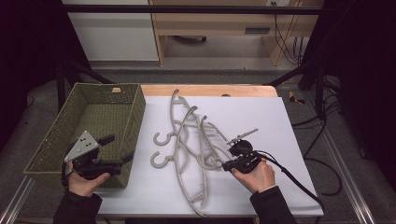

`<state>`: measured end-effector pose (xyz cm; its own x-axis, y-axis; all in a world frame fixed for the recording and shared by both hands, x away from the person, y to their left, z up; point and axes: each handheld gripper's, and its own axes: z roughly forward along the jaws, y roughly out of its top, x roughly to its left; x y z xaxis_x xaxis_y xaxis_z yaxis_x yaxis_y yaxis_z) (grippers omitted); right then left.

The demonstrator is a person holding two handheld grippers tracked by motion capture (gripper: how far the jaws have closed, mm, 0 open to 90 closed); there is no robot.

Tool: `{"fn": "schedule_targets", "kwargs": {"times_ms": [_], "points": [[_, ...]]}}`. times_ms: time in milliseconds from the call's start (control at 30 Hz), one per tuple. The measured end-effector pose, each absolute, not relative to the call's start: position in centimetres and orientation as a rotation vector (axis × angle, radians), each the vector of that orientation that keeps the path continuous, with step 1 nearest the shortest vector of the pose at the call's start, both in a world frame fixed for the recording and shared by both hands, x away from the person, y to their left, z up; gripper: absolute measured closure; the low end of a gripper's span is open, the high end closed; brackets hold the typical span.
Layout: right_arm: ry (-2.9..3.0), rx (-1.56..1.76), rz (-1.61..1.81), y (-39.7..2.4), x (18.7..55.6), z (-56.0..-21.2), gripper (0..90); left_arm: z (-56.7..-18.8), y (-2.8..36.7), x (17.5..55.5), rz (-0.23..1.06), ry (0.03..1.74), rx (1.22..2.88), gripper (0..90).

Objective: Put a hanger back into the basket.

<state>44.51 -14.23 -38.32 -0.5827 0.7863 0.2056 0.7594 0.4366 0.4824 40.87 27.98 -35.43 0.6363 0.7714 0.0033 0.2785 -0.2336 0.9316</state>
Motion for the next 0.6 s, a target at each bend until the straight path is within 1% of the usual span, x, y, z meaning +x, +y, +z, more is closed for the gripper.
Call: {"fn": "schedule_targets", "kwargs": {"times_ms": [167, 333, 600], "points": [[2.631, 1.337, 0.934, -15.5, 44.5, -36.6, 83.1, -35.4, 27.7, 40.7, 0.578, 0.819, 1.813, 9.1], [2.662, 1.249, 0.982, -16.0, 44.7, -35.6, 83.1, -35.2, 26.9, 40.5, 0.573, 0.781, 1.839, 9.1], [2.780, 1.087, 1.049, -15.8, 44.7, -34.2, 83.1, -35.1, 24.9, 40.1, 0.573, 0.699, 1.920, 9.1]]}}
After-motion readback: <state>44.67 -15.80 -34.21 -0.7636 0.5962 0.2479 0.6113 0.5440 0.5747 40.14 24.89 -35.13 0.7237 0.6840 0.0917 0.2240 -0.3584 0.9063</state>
